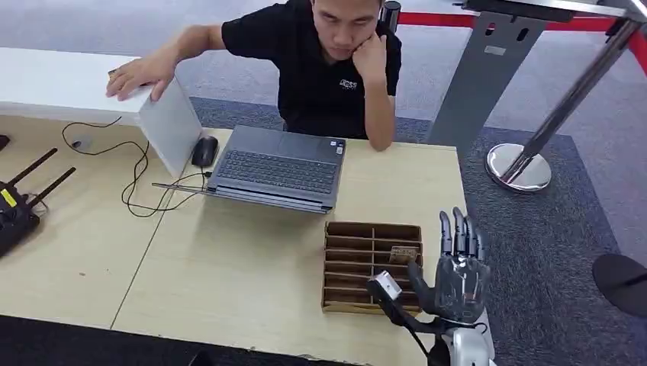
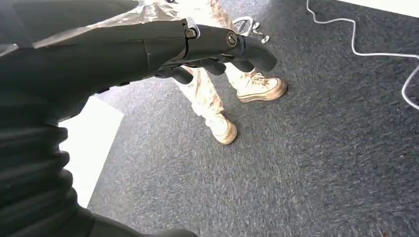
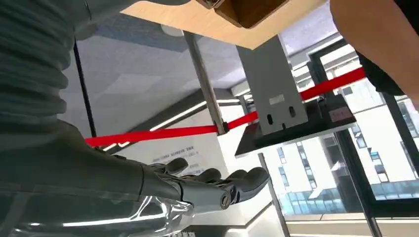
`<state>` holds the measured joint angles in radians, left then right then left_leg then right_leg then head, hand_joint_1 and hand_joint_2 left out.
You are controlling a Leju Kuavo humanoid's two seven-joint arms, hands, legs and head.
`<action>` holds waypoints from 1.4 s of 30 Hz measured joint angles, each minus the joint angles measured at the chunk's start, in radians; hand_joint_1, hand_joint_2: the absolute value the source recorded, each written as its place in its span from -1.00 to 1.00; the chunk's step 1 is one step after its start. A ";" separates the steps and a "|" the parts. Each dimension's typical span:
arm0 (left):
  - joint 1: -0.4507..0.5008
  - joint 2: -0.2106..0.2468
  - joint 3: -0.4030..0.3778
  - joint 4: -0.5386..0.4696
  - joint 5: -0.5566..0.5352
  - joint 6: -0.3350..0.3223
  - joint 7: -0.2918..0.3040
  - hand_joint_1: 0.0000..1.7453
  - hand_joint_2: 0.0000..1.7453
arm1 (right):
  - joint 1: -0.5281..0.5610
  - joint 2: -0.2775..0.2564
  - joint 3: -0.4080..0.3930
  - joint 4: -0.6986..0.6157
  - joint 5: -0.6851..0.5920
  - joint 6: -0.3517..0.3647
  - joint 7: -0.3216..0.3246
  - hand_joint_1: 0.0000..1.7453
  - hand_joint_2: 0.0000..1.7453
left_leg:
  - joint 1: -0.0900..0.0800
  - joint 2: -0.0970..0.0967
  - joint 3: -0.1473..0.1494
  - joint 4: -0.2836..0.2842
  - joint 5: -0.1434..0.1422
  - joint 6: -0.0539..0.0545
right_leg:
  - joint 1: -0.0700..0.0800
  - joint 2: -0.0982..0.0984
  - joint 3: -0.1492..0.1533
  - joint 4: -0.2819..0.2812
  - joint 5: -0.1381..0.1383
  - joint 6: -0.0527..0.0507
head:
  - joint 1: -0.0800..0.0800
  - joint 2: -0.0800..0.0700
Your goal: Pass the card to the sensor for recognition and then transmit it.
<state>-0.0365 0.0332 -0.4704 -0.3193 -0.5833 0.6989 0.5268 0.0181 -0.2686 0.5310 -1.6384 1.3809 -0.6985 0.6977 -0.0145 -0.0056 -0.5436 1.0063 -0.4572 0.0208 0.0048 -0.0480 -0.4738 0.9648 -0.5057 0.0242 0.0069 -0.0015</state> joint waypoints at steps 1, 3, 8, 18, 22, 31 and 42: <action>0.000 0.000 0.000 0.000 0.000 0.000 0.000 -1.00 1.00 | 0.000 0.000 0.001 0.000 0.000 0.000 0.000 -1.00 1.00 | 0.000 0.000 0.000 0.000 0.000 0.000 | 0.000 0.000 0.000 0.000 0.000 0.000 | 0.000 0.000; 0.000 0.000 0.001 0.000 0.000 0.000 0.000 -1.00 1.00 | 0.000 0.000 0.004 0.000 0.000 0.000 0.000 -1.00 1.00 | 0.000 0.000 0.000 0.000 0.000 0.000 | 0.000 0.000 0.000 0.000 0.000 0.000 | 0.000 0.000; 0.000 0.000 0.006 0.000 -0.003 0.000 0.000 -1.00 1.00 | 0.000 -0.003 0.010 0.000 0.000 0.000 0.000 -1.00 1.00 | 0.000 0.000 0.000 0.000 0.000 0.000 | 0.000 0.000 0.000 0.000 0.000 0.000 | 0.000 0.000; 0.000 0.000 0.014 0.000 -0.007 0.000 0.001 -1.00 1.00 | 0.000 -0.004 0.017 0.000 0.002 0.000 0.000 -1.00 1.00 | 0.000 0.000 0.000 0.000 0.000 0.000 | 0.000 0.000 0.000 0.000 0.000 0.000 | 0.000 0.000; 0.000 0.000 0.015 0.000 -0.010 0.000 0.002 -1.00 1.00 | 0.000 -0.004 0.018 0.000 0.002 0.000 0.000 -1.00 1.00 | 0.000 0.000 0.000 0.000 0.000 0.000 | 0.000 0.000 0.000 0.000 0.000 0.000 | 0.000 0.000; 0.000 0.000 0.019 0.000 -0.009 0.000 0.002 -1.00 1.00 | 0.001 -0.004 0.018 0.000 0.009 0.000 0.000 -1.00 1.00 | 0.000 0.000 0.000 0.000 0.000 0.000 | 0.000 0.000 0.000 0.000 0.000 0.000 | 0.000 0.000; 0.001 0.000 0.023 0.000 -0.028 0.000 0.002 -1.00 1.00 | -0.015 -0.012 0.038 0.016 -0.009 0.000 0.000 -1.00 1.00 | 0.000 0.000 0.000 0.000 0.000 0.000 | 0.000 0.000 0.000 0.000 0.000 0.000 | 0.000 0.000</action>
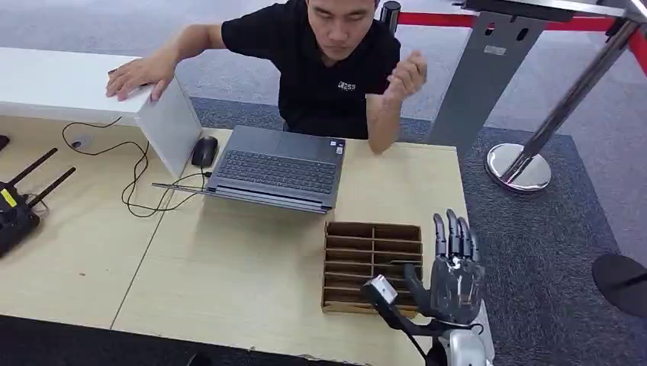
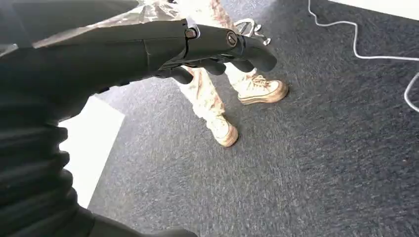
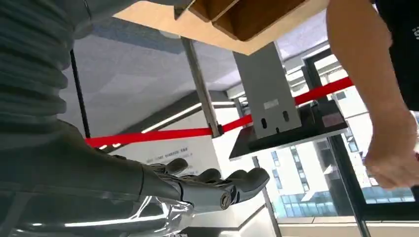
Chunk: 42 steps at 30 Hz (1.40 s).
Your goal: Pass the card to the sensor for recognition and then transmit it.
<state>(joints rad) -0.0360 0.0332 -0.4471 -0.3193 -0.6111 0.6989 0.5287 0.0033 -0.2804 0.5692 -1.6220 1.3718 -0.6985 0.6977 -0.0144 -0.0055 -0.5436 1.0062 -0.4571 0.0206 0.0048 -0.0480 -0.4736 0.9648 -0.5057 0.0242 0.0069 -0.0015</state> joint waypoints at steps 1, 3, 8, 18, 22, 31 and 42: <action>0.000 0.000 0.000 0.000 -0.001 0.000 0.000 -1.00 1.00 | -0.004 -0.001 0.007 0.005 -0.003 0.000 0.000 -1.00 1.00 | 0.000 0.000 0.000 0.000 0.000 0.000 | 0.000 0.000 0.000 0.000 0.000 0.000 | 0.000 0.000; 0.000 0.000 0.002 0.000 -0.002 0.000 0.000 -1.00 1.00 | -0.010 -0.001 0.017 0.014 -0.008 0.000 0.000 -1.00 1.00 | 0.000 0.000 0.000 0.000 0.000 0.000 | 0.000 0.000 0.000 0.000 0.000 0.000 | 0.000 0.000; 0.001 0.000 0.009 0.000 -0.006 0.000 0.002 -1.00 1.00 | -0.010 -0.002 0.027 0.032 -0.005 0.000 0.000 -1.00 1.00 | 0.000 0.000 0.000 0.000 0.000 0.000 | 0.000 0.000 0.000 0.000 0.000 0.000 | 0.000 0.000; 0.002 0.000 0.022 0.000 -0.011 0.000 0.002 -1.00 1.00 | 0.000 -0.025 0.029 0.038 0.014 0.000 0.000 -1.00 1.00 | 0.000 0.000 0.000 0.000 0.000 0.000 | 0.000 0.000 0.000 0.000 0.000 0.000 | 0.000 0.000; 0.003 0.000 0.024 0.000 -0.012 0.000 0.002 -1.00 1.00 | 0.003 -0.031 0.028 0.038 0.019 0.000 0.000 -1.00 1.00 | 0.000 0.000 0.000 0.000 0.000 0.000 | 0.000 0.000 0.000 0.000 0.000 0.000 | 0.000 0.000; 0.003 -0.001 0.025 0.000 -0.014 0.000 0.000 -1.00 1.00 | 0.005 -0.037 0.026 0.038 0.021 0.000 0.000 -1.00 1.00 | 0.000 0.000 0.000 0.000 0.000 0.000 | 0.000 0.000 0.000 0.000 0.000 0.000 | 0.000 0.000; 0.003 -0.005 0.025 0.000 -0.014 0.000 -0.001 -1.00 1.00 | 0.004 -0.037 0.026 0.038 0.021 0.000 0.000 -1.00 1.00 | 0.000 0.000 0.000 0.000 0.000 0.000 | 0.000 0.000 0.000 0.000 0.000 0.000 | 0.000 0.000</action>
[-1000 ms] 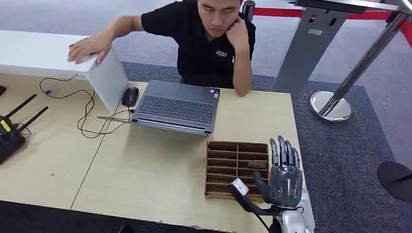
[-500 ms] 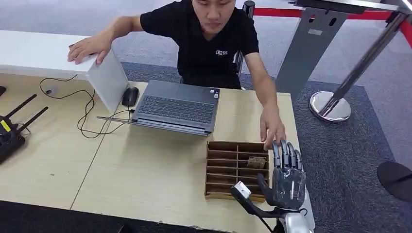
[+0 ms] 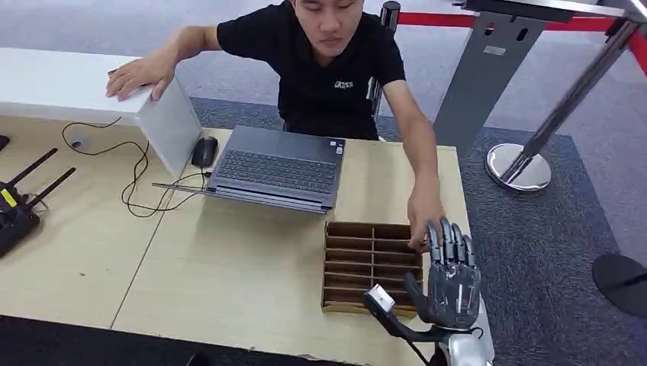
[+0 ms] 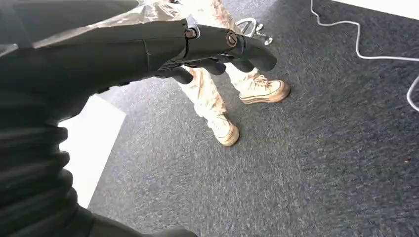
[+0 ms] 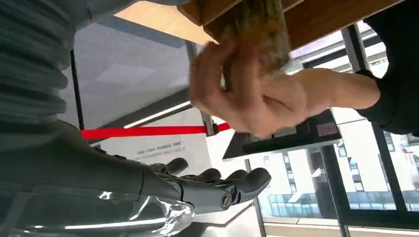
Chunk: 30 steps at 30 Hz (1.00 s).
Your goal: Pass the card to the sensor for recognition and then transmit it.
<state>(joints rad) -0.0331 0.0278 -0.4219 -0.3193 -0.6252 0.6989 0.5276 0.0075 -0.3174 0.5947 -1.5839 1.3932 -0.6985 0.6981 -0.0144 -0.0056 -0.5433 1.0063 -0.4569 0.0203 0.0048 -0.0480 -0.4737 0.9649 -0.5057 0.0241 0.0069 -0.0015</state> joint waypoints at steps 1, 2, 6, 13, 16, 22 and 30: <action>0.000 0.000 0.000 0.000 0.000 0.000 0.000 -1.00 1.00 | 0.000 0.000 0.000 0.000 0.000 0.000 0.000 -1.00 1.00 | 0.000 0.000 0.000 0.000 0.000 0.000 | 0.000 0.000 0.000 0.000 0.000 0.000 | 0.000 0.000; 0.000 0.000 0.000 0.000 0.000 0.000 0.000 -1.00 1.00 | 0.000 0.000 0.000 0.000 0.000 0.000 0.000 -1.00 1.00 | 0.000 0.000 0.000 0.000 0.000 0.000 | 0.000 0.000 0.000 0.000 0.000 0.000 | 0.000 0.000; 0.000 0.000 0.000 0.000 0.000 0.000 -0.002 -1.00 1.00 | 0.000 0.000 0.000 0.000 0.000 0.000 0.000 -1.00 1.00 | 0.000 0.000 0.000 0.000 0.000 0.000 | 0.000 0.000 0.000 0.000 0.000 0.000 | 0.000 0.000; 0.000 0.000 0.000 0.000 0.001 0.000 -0.002 -1.00 1.00 | 0.000 0.000 0.000 0.000 0.000 0.000 0.000 -1.00 1.00 | 0.000 0.000 0.000 0.000 0.000 0.000 | 0.000 0.000 0.000 0.000 0.000 0.000 | 0.000 0.000; 0.000 0.000 0.000 0.000 0.001 0.000 -0.005 -1.00 1.00 | -0.006 0.000 0.003 0.002 -0.008 0.000 0.000 -1.00 1.00 | 0.000 0.000 0.000 0.000 0.000 0.000 | 0.000 0.000 0.000 0.000 0.000 0.000 | 0.000 0.000; -0.002 0.000 0.000 0.000 0.004 0.000 -0.010 -1.00 1.00 | -0.055 0.007 0.044 0.024 -0.029 0.000 0.000 -1.00 1.00 | 0.000 0.000 0.000 0.000 0.000 0.000 | 0.000 0.000 0.000 0.000 0.000 0.000 | 0.000 0.000; -0.002 0.000 0.000 0.000 0.013 0.000 -0.010 -1.00 1.00 | -0.076 0.017 0.076 0.049 -0.029 0.000 0.000 -1.00 1.00 | 0.000 0.000 0.000 0.000 0.000 0.000 | 0.000 0.000 0.000 0.001 0.000 0.000 | 0.000 0.000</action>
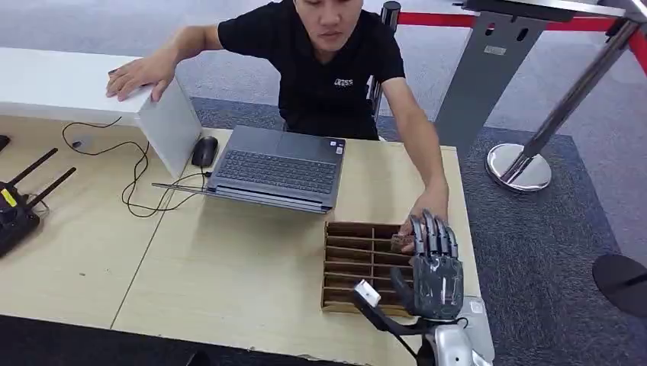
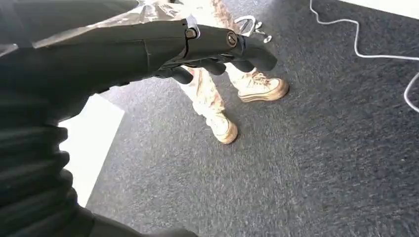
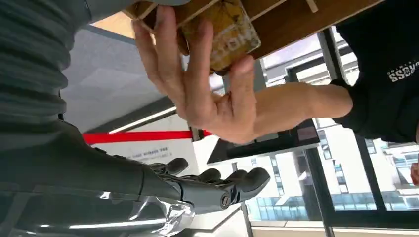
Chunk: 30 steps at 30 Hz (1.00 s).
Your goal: Pass the card to the sensor for recognition and then transmit it.
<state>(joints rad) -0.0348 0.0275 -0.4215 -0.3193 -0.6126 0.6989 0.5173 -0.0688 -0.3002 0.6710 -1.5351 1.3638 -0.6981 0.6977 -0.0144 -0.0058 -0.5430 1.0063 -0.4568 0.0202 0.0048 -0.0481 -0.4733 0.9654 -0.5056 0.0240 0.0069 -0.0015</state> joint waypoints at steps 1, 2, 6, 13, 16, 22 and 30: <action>0.000 0.000 0.000 0.000 0.002 0.000 0.000 -1.00 1.00 | 0.000 0.000 0.002 0.000 0.000 0.000 0.000 -1.00 1.00 | 0.000 0.000 0.000 0.000 0.000 0.000 | 0.000 0.000 0.000 0.000 0.000 0.000 | 0.000 0.000; 0.000 0.000 0.000 0.000 0.002 0.000 0.000 -1.00 1.00 | 0.000 0.000 0.003 0.000 0.001 0.000 0.000 -1.00 1.00 | 0.000 0.000 0.000 0.000 0.000 0.000 | 0.000 0.000 0.000 0.000 0.000 0.000 | 0.000 0.000; 0.000 0.000 0.000 0.000 0.003 0.000 0.000 -1.00 1.00 | 0.000 0.000 0.008 0.005 0.002 0.000 0.000 -1.00 1.00 | 0.000 0.000 0.000 0.000 0.000 0.000 | 0.000 0.000 0.000 0.000 0.000 0.000 | 0.000 0.000; 0.000 0.000 0.000 0.000 0.006 0.000 0.000 -1.00 1.00 | 0.001 0.000 0.014 0.007 0.004 0.000 0.000 -1.00 1.00 | 0.000 0.000 0.000 0.000 0.000 0.000 | 0.000 0.000 0.000 0.000 0.000 0.000 | 0.000 0.000; 0.000 0.000 0.000 0.000 0.006 0.000 0.000 -1.00 1.00 | 0.001 0.000 0.015 0.008 0.004 0.000 0.000 -1.00 1.00 | 0.000 0.000 0.000 0.000 0.000 0.000 | 0.000 0.000 0.000 0.000 0.000 0.000 | 0.000 0.000; 0.000 0.000 0.000 0.000 0.006 0.000 0.000 -1.00 1.00 | 0.002 0.000 0.015 0.010 0.008 0.000 0.000 -1.00 1.00 | 0.000 0.000 0.000 0.000 0.000 0.000 | 0.000 0.000 0.000 0.000 0.000 0.000 | 0.000 0.000; 0.000 0.000 -0.002 0.000 0.008 0.000 0.000 -1.00 1.00 | 0.002 0.000 0.015 0.010 0.008 0.000 0.000 -1.00 1.00 | 0.000 0.000 0.000 0.000 0.000 0.000 | 0.000 0.000 0.000 0.000 0.000 0.000 | 0.000 0.000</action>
<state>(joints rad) -0.0347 0.0275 -0.4231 -0.3189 -0.6043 0.6989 0.5173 -0.0671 -0.3002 0.6859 -1.5251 1.3722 -0.6985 0.6981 -0.0144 -0.0056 -0.5426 1.0063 -0.4567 0.0201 0.0048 -0.0481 -0.4732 0.9654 -0.5056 0.0240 0.0069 -0.0015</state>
